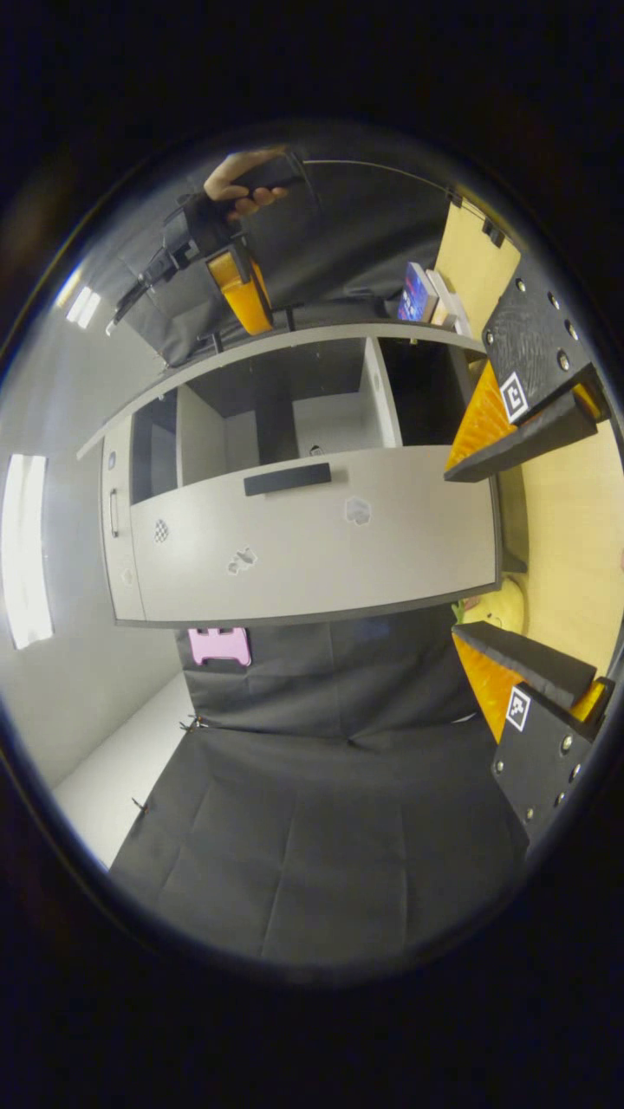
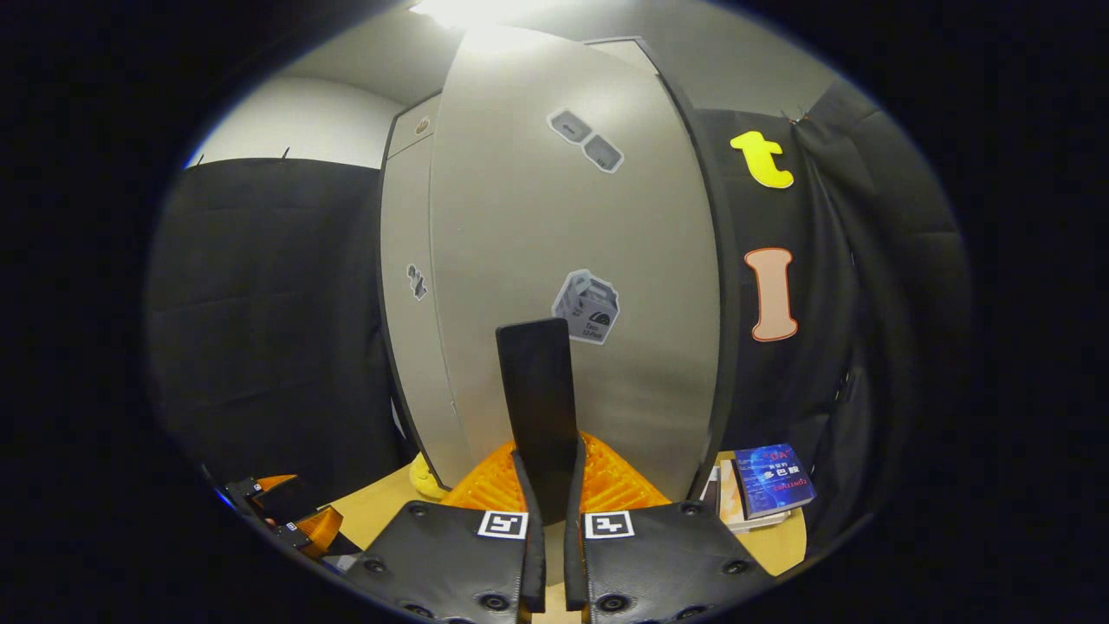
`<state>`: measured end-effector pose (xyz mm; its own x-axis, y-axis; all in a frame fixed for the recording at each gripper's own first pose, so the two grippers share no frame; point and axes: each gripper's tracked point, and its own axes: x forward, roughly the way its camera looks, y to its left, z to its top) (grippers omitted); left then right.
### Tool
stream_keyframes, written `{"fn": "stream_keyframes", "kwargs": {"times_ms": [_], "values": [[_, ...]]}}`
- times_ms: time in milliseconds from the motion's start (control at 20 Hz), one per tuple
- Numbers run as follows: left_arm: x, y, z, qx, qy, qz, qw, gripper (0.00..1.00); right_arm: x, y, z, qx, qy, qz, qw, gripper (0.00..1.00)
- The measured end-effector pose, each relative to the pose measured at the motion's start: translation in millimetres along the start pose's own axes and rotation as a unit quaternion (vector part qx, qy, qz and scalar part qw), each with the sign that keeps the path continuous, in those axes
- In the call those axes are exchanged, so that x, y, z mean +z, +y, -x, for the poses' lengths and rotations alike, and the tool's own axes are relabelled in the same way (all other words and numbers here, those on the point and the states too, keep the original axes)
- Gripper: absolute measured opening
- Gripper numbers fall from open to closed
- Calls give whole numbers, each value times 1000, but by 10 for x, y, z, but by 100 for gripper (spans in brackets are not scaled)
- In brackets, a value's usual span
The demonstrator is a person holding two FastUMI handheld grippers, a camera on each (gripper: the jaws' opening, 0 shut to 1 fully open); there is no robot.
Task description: Open the right door of the double-door shoe cabinet with the right hand, and open the left door with the left hand.
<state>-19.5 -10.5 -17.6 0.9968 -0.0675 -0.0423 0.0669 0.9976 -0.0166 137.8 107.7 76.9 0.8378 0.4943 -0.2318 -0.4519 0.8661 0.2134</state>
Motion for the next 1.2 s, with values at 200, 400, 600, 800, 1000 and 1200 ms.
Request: {"fn": "stream_keyframes", "kwargs": {"times_ms": [200,400,600,800,1000,1200], "values": [[0,-166,-49,-12,3,1,1000,94,6,-70,65,-1,-3,-1,1000,10],[53,-330,-92,-25,-1,1,1000,94,14,-164,129,-15,-5,3,1000,10],[102,-495,-107,-39,-7,-1,999,94,23,-288,165,-41,-11,11,999,7],[94,-598,-111,-45,-2,-3,999,94,49,-469,209,-69,-18,26,997,7],[105,-655,-54,-43,-1,-7,999,94,65,-628,229,-98,-25,24,995,7],[159,-688,-74,-42,-5,-16,999,94,74,-573,205,-87,-33,13,996,7]]}}
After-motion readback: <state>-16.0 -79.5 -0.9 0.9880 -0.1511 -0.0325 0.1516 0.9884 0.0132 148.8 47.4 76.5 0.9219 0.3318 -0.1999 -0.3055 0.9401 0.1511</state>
